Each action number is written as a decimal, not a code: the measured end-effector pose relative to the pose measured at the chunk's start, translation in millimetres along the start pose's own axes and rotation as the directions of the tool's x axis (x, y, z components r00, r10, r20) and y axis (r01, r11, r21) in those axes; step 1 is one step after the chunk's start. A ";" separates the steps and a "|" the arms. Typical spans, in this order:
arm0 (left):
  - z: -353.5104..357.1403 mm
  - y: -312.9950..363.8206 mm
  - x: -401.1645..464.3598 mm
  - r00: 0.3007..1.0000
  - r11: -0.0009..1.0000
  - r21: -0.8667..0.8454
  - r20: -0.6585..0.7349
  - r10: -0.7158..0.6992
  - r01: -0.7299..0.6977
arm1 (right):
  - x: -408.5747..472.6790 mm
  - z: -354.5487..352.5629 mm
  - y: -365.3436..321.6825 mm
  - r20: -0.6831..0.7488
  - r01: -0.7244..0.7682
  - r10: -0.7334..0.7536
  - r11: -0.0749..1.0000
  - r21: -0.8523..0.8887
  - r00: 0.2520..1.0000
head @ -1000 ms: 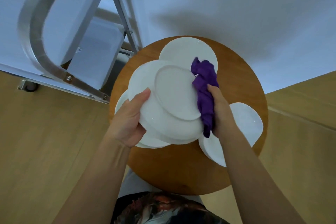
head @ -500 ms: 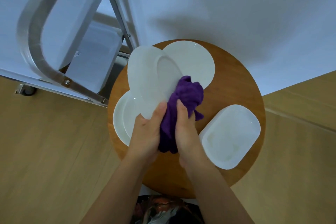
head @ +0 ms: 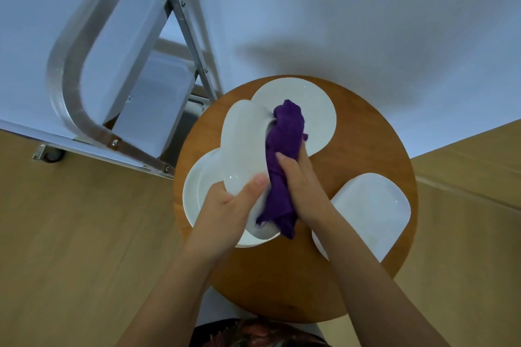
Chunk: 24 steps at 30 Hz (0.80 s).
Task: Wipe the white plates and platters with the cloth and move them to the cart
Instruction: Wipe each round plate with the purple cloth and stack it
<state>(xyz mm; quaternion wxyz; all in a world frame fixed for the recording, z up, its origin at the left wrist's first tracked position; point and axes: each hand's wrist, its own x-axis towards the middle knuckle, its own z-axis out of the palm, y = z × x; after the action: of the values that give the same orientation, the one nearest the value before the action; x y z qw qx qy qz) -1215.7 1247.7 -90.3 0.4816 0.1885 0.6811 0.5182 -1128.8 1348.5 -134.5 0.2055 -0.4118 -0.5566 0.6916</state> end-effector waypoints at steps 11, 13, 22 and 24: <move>1.5 -1.2 7.4 0.990 0.987 0.160 -0.142 0.024 -0.001 | -56.1 6.5 29.3 0.051 -0.258 0.254 0.929 0.265 0.966; 3.8 -3.2 2.1 0.999 0.935 0.351 -0.005 0.050 -0.045 | -46.8 -1.6 16.2 0.059 -0.293 0.313 0.785 0.546 0.948; 9.5 -5.7 7.7 0.884 0.031 0.884 0.466 -0.021 -0.466 | -24.2 -35.2 -25.7 0.092 -0.267 0.253 0.859 0.437 0.963; 10.7 -7.0 10.8 0.885 -0.069 0.882 0.464 -0.046 -0.466 | -24.7 -36.3 -24.3 0.072 -0.251 0.246 0.858 0.447 0.967</move>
<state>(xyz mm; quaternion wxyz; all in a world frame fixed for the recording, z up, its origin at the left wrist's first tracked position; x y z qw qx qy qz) -1209.9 1258.8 -101.5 0.2221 0.6694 0.7016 -0.1017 -1089.8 1359.2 -104.7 0.2012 -0.4166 -0.3238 0.8253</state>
